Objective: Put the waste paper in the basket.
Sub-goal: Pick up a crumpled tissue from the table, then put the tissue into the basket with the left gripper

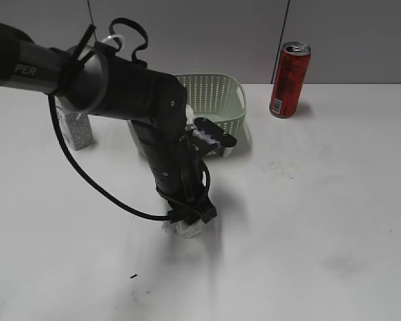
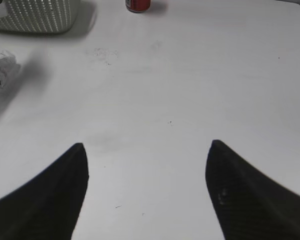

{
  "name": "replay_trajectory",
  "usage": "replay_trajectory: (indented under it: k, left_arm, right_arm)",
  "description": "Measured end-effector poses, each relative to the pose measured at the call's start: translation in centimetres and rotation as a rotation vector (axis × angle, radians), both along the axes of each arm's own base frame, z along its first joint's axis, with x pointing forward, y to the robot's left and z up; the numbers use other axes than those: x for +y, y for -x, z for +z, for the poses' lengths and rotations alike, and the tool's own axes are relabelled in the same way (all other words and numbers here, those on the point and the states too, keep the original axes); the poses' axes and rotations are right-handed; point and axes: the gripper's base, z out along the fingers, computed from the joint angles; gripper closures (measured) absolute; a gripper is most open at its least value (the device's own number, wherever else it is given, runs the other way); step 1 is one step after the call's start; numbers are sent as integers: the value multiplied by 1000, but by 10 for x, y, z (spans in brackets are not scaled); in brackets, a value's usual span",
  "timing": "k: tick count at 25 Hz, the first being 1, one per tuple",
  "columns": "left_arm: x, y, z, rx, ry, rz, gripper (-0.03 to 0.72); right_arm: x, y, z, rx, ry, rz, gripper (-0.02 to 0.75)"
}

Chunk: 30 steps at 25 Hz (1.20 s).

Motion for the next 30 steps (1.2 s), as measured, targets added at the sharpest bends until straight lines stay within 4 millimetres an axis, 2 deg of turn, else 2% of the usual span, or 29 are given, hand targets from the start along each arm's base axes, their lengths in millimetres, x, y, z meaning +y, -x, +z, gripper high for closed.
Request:
replay_trajectory:
  k: [2,6,8,12,14,19,22,24,28,30]
  left_arm:
    - [0,0,0,3,-3,-2,611]
    - [3,-1,13,-38,-14,-32,658]
    - [4,-3,34,-99,-2,-54,660]
    - [4,-17,95,-291,61,-82,662]
    - [6,-26,120,-376,86,-79,662]
    - [18,-59,157,-543,160,-9,662]
    - [27,-79,167,-667,226,50,662]
    - [31,-92,166,-735,260,85,662]
    - [33,-110,142,-752,259,111,657]
    - [30,-113,127,-709,250,122,606]
  right_arm:
    - [0,0,0,0,0,0,185]
    - [-3,0,0,3,1,-31,185]
    - [-7,-1,-1,6,10,-82,185]
    - [-12,-1,-1,4,26,-137,185]
    - [-12,-1,-1,4,25,-140,185]
    - [-12,-1,-1,4,23,-142,185]
    - [-12,0,-1,2,22,-143,185]
    - [-12,0,-1,2,23,-143,185]
    - [-12,-1,-1,2,23,-143,185]
    - [-13,-1,-1,2,24,-144,185]
